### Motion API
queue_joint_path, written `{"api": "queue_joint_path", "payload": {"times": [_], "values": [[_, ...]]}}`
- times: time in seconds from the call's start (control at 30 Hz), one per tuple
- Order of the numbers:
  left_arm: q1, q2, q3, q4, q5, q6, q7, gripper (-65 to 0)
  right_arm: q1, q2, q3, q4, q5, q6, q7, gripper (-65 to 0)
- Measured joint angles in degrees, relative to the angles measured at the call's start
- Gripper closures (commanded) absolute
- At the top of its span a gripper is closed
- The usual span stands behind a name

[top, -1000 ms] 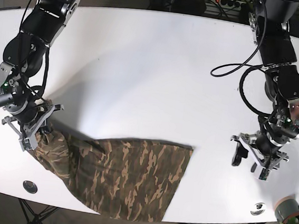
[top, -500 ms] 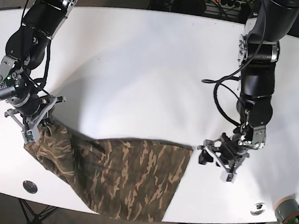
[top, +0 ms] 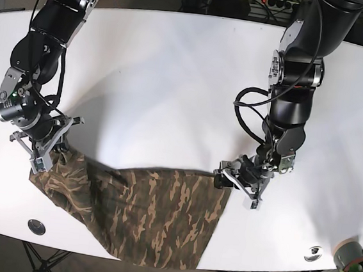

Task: Fold the T-shirt properly
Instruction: 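Lower the shirt and bring the left gripper toward the right gripper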

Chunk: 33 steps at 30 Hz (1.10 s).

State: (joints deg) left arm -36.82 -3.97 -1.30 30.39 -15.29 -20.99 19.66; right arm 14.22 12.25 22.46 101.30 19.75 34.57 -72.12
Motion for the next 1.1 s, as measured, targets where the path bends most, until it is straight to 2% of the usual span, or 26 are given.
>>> {"api": "queue_joint_path", "payload": {"times": [0.17,0.6,0.7,0.77,0.87,1.1], "values": [[-0.6,0.0,5.6,-1.1,-0.1,3.5,-1.7,-37.6,-0.1,0.0,0.0,0.0,0.0,0.0,-0.1,-2.4],[0.0,0.1,6.4,-1.2,-0.6,4.0,-4.2,-36.4,-0.1,0.0,0.0,0.0,0.0,0.0,0.0,-2.4],[0.3,0.3,6.5,-1.4,-0.2,4.2,-6.5,-26.0,-0.2,0.0,0.0,0.0,0.0,0.0,-0.1,-2.4],[0.3,0.3,6.5,-1.4,-0.1,4.5,-6.7,-14.0,-0.1,0.0,0.0,0.0,0.1,0.0,0.0,-2.4],[0.5,0.3,6.6,-1.6,0.2,4.5,-6.5,-0.7,-0.1,0.0,0.0,0.0,0.0,0.0,-0.1,-2.4],[0.9,0.1,6.3,-0.9,-0.2,4.5,-6.2,0.0,-0.2,-0.8,0.1,-0.1,-0.1,-0.02,-0.1,-2.4]]}}
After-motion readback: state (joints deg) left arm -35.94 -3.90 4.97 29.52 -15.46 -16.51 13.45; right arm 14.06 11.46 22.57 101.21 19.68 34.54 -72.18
